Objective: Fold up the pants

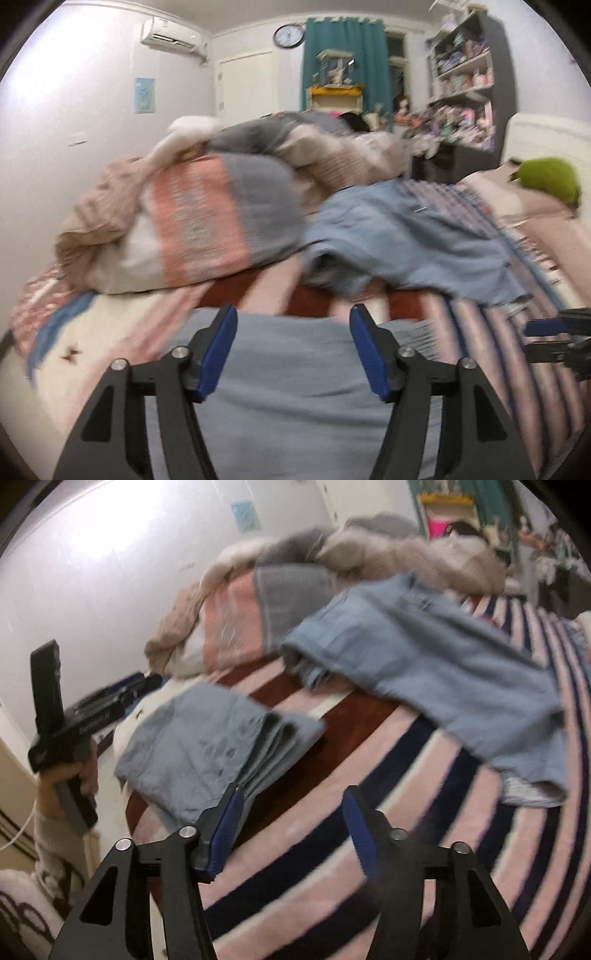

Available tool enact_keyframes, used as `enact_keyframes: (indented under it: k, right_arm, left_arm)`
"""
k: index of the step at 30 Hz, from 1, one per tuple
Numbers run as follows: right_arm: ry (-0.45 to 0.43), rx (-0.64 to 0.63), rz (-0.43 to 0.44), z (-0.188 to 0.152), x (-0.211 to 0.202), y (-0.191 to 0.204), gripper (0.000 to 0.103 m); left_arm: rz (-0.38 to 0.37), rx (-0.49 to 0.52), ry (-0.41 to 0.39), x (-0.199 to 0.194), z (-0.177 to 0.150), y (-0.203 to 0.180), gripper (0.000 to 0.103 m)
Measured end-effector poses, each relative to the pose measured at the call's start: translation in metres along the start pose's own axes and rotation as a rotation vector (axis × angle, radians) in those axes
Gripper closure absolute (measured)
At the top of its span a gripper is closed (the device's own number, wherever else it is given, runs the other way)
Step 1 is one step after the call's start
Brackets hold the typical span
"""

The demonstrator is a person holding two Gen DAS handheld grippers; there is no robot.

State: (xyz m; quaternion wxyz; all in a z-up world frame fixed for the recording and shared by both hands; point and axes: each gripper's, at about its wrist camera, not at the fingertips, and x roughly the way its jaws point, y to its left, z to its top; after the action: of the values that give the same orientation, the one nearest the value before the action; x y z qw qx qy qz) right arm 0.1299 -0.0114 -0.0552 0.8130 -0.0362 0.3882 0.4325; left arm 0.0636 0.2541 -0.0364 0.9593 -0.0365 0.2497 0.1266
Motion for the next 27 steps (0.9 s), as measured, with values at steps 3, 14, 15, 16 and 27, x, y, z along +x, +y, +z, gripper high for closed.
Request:
enact_keyframes:
  k: [3,14,15,16,27]
  right_arm:
    - [-0.087,-0.012,-0.054,-0.002,-0.036,-0.006,0.042]
    - [-0.271,-0.036,-0.222,-0.048,-0.147,-0.036,0.015]
    - [-0.283,-0.039,-0.234,-0.054,-0.155,-0.037,0.010]
    - [-0.296,-0.042,-0.242,-0.058,-0.162,-0.038,0.008]
    - [-0.422,-0.018,-0.321,-0.089,-0.214,-0.055,0.001]
  left_arm:
    - [-0.080,-0.002,-0.030,-0.009,0.007,-0.040,0.038]
    - [-0.094,-0.007,-0.145,-0.060,0.014,-0.166,0.013]
    - [-0.083,-0.002,-0.154,-0.064,0.013,-0.174,0.010]
    - [-0.071,0.003,-0.163,-0.068,0.011,-0.181,0.006]
    - [-0.025,0.033,-0.154,-0.092,-0.001,-0.223,0.004]
